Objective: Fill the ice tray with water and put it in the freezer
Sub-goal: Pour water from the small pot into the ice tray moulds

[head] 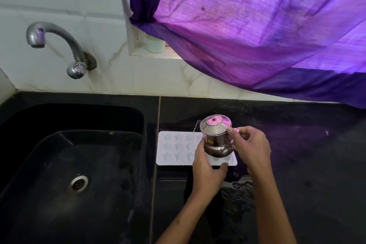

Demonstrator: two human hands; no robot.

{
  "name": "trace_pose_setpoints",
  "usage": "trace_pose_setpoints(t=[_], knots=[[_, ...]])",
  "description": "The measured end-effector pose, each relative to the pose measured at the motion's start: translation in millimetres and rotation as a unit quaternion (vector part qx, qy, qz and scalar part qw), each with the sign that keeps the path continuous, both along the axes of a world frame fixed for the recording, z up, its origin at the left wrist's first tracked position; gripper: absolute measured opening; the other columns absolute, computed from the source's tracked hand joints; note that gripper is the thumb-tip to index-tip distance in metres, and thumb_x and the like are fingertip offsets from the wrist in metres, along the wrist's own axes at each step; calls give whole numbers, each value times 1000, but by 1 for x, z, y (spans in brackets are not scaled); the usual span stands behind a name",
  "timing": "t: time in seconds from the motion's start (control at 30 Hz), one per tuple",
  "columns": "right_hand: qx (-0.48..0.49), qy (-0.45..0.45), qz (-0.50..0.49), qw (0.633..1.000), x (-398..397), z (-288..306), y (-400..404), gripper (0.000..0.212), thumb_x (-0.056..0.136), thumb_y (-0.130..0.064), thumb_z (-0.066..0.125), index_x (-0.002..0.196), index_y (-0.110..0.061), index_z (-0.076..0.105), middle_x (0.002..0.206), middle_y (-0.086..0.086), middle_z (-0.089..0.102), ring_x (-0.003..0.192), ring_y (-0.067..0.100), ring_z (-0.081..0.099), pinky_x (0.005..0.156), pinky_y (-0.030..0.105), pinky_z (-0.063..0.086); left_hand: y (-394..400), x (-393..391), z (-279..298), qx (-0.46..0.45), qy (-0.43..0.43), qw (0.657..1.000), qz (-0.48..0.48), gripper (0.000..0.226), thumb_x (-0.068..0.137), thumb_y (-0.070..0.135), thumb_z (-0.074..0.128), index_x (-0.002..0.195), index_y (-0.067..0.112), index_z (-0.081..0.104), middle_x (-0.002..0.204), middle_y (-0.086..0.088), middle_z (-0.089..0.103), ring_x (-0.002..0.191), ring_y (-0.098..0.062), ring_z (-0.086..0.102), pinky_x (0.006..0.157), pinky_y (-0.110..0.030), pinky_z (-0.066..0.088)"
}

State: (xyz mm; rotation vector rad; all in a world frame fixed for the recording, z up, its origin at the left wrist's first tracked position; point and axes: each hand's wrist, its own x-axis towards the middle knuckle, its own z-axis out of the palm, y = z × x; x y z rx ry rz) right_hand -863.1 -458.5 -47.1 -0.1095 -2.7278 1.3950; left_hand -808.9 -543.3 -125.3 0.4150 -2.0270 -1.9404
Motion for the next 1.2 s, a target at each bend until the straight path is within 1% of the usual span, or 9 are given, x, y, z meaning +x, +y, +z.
trace_pose_setpoints(t=[0.27, 0.43, 0.5, 0.57, 0.67, 0.73, 0.93, 1.1, 1.2], knots=[[-23, -11, -3, 1000, 4, 0, -8, 19, 85, -43, 68, 79, -24, 66, 70, -7, 71, 76, 14, 69, 83, 45, 56, -6, 5, 6, -18, 4, 1000, 14, 78, 70, 6, 76, 133, 31, 38, 115, 29, 48, 106, 21, 44, 82, 4, 33], [-29, -19, 1, 999, 5, -2, -10, 21, 84, -43, 69, 77, -24, 66, 67, -7, 71, 76, 14, 69, 83, 46, 55, -4, 8, 6, -26, 2, 999, 28, 76, 69, 7, 76, 129, 35, 38, 115, 25, 49, 108, 10, 48, 83, 0, 37], [-21, -25, 7, 999, 3, -2, -10, 21, 84, -44, 69, 78, -24, 66, 67, -7, 71, 77, 15, 70, 83, 47, 55, -4, 8, 5, -32, -5, 999, 27, 77, 70, 8, 77, 129, 35, 37, 118, 21, 49, 111, 7, 48, 88, -5, 38], [-12, -30, 18, 999, -1, -2, -13, 21, 84, -44, 68, 80, -24, 66, 69, -7, 71, 79, 16, 70, 85, 48, 55, -7, 7, 4, -30, -10, 999, 23, 79, 70, 8, 77, 135, 28, 37, 125, 14, 49, 117, 0, 47, 94, -10, 38], [-2, -32, 35, 999, -5, 0, -18, 20, 85, -43, 68, 81, -24, 65, 72, -6, 71, 82, 17, 69, 86, 49, 55, -12, 6, 4, -25, -7, 999, 24, 78, 71, 8, 77, 132, 34, 35, 123, 18, 47, 116, 1, 46, 87, -1, 35], [4, -31, 45, 999, -5, 1, -21, 19, 85, -43, 67, 82, -24, 65, 76, -5, 71, 84, 19, 69, 87, 50, 54, -13, 7, 3, -20, -9, 999, 28, 79, 72, 8, 76, 134, 32, 35, 123, 19, 47, 115, 3, 46, 85, 2, 34], [33, -20, 52, 998, -4, 3, -27, 21, 86, -44, 66, 84, -23, 65, 87, -2, 72, 90, 20, 67, 90, 48, 51, -14, 8, 1, -15, -8, 999, 36, 77, 70, 7, 76, 127, 38, 35, 118, 22, 49, 111, 10, 47, 84, 2, 34], [31, -17, 54, 998, -5, 5, -29, 21, 87, -43, 66, 85, -22, 65, 89, 0, 72, 91, 21, 67, 90, 47, 51, -17, 5, 0, -17, -13, 999, 32, 78, 72, 8, 76, 137, 25, 36, 124, 16, 49, 112, 7, 47, 84, 3, 33], [33, -16, 57, 998, -5, 6, -30, 21, 87, -43, 66, 84, -22, 65, 88, -1, 72, 90, 20, 66, 89, 46, 51, -17, 4, 1, -17, -8, 999, 35, 77, 72, 7, 76, 137, 23, 37, 126, 13, 50, 114, 2, 48, 84, 3, 34]])
